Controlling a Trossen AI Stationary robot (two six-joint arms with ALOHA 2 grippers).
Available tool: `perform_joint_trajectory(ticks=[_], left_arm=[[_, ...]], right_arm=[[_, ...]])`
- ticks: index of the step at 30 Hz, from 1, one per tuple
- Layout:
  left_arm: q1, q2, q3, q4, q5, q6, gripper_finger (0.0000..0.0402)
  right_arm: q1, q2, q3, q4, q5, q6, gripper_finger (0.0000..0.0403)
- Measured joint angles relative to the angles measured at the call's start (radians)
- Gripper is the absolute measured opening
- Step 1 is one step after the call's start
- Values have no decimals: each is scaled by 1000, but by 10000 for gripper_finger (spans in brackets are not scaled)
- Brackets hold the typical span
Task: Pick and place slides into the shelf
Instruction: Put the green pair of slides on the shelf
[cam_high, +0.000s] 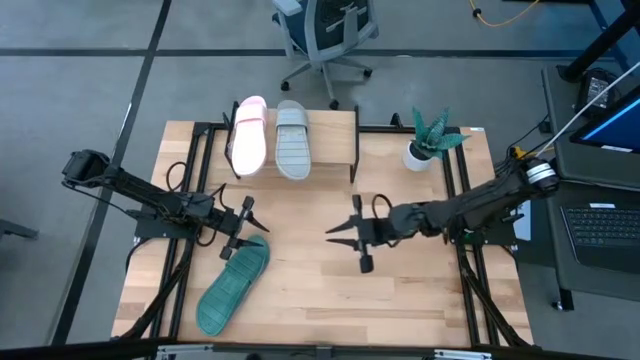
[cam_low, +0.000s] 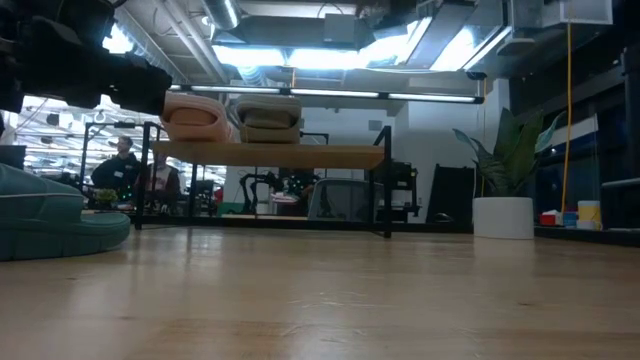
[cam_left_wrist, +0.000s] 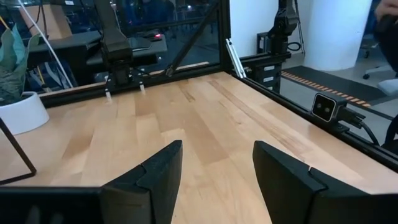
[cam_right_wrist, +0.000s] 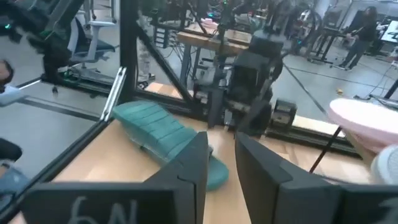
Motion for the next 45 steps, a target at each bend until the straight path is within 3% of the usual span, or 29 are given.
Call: perform_joint_trajectory(ticks=[12,19,22,28,37,41,45], left_arm=[[0,0,25,-48,59,-19,190],[-68,13,271,-505,45,2,190],[-138,22,383,-698,-19,12,190],[-309,56,552,-1065,-259,-92,190],[-555,159,614,-1232,-397,-304,190],[-620,200,615,-1358,-416,-463,190],[-665,235,615,-1385,-448,-513,190]], right_arm=[[42,-12,-212,205,-5,3,83],[53,-12,-248,284,-5,5,83],[53,-12,-249,279,-5,5,83],[53,-12,-249,279,-5,5,83],[53,-12,-249,280,-6,71,83],[53,-12,-249,290,-5,100,83],[53,-12,-249,292,-5,104,83]])
